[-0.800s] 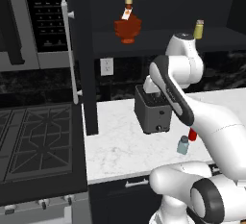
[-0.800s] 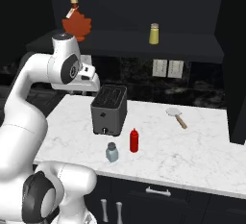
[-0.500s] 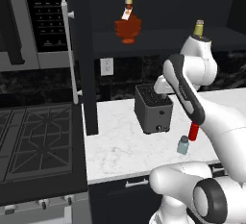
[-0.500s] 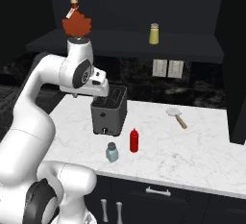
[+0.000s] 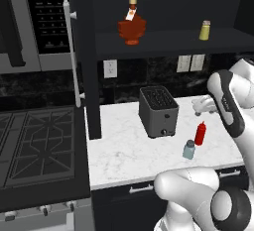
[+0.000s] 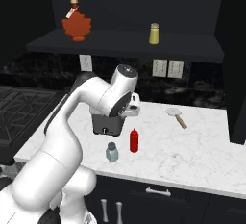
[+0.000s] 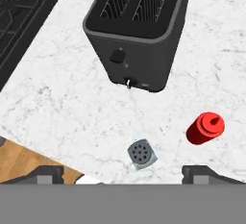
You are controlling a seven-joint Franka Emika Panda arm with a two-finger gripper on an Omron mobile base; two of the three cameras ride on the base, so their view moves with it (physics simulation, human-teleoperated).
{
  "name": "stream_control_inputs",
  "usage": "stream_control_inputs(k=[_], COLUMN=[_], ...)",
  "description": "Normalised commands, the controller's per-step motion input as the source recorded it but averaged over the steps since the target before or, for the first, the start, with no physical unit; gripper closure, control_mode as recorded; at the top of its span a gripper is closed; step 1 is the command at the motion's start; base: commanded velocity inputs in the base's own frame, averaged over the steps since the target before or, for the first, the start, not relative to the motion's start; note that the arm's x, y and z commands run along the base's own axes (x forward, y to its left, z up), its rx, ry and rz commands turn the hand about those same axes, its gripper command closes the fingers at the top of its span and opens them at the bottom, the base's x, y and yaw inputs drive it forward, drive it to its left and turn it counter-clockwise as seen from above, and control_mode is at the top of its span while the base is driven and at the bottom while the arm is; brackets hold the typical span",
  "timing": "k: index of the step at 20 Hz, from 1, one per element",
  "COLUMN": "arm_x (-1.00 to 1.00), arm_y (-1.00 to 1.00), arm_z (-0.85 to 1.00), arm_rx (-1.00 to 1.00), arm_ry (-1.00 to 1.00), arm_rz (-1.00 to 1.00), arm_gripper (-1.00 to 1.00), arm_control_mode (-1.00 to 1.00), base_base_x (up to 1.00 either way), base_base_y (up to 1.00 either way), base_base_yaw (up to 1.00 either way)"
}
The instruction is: Put the shaker and condiment bottle from the counter next to their counterparts in the cabinet.
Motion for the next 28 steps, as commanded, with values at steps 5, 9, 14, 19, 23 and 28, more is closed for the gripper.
stream_control_inputs(k=[5, 9, 14, 19, 23, 28], arm_x=[-0.26, -0.17, 0.16, 0.17, 0.34, 0.53], arm_y=[-0.86, -0.47, -0.28, -0.02, 0.01, 0.0], arm_z=[-0.32, -0.14, -0.53, -0.54, -0.33, -0.16], arm_rx=[0.17, 0.22, 0.07, 0.04, 0.06, 0.05], arm_ry=[-0.26, -0.07, -0.2, -0.28, -0.18, -0.01], arm_rz=[0.44, 0.35, 0.41, 0.37, 0.17, -0.01], arm_gripper=[-1.0, -1.0, -1.0, -1.0, -1.0, -1.0], arm_control_mode=[-1.0, -1.0, -1.0, -1.0, -1.0, -1.0], base_base_x=[0.0, 0.0, 0.0, 0.0, 0.0, 0.0], base_base_y=[0.0, 0.0, 0.0, 0.0, 0.0, 0.0], base_base_yaw=[0.0, 0.0, 0.0, 0.0, 0.0, 0.0])
